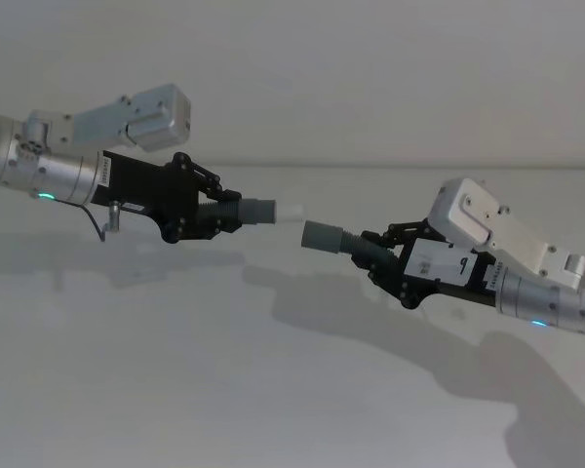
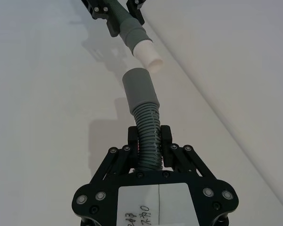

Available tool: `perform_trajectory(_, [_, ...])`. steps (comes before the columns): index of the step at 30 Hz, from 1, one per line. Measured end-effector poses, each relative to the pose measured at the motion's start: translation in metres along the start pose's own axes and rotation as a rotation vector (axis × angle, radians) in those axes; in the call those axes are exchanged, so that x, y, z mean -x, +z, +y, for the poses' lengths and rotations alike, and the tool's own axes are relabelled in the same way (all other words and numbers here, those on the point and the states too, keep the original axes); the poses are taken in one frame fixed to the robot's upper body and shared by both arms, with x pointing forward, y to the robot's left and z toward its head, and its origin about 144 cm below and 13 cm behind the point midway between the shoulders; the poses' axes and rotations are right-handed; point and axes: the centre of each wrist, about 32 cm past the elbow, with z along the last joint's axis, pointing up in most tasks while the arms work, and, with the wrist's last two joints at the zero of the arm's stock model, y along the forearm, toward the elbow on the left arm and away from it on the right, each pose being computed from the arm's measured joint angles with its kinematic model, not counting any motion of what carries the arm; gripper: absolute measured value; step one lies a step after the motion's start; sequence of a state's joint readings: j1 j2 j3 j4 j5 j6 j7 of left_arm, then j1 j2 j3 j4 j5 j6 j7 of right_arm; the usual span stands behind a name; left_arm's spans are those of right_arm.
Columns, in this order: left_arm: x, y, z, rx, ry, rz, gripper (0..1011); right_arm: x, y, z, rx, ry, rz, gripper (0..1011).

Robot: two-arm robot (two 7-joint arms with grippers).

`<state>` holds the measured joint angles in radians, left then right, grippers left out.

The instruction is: Use both hands to pick up one end of the pipe from the table, align the ends, and insert them.

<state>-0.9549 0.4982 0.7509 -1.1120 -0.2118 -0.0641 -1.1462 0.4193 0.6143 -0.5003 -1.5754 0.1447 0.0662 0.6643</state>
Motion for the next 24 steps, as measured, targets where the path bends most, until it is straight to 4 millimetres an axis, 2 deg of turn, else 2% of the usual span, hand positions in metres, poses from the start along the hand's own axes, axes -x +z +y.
perform_trajectory(24, [0.0025,0.0012,-0.0043,-0.011,0.002,0.001,329,-0.0038,-0.0021,0.0036,-0.015,-0.017,0.037,266])
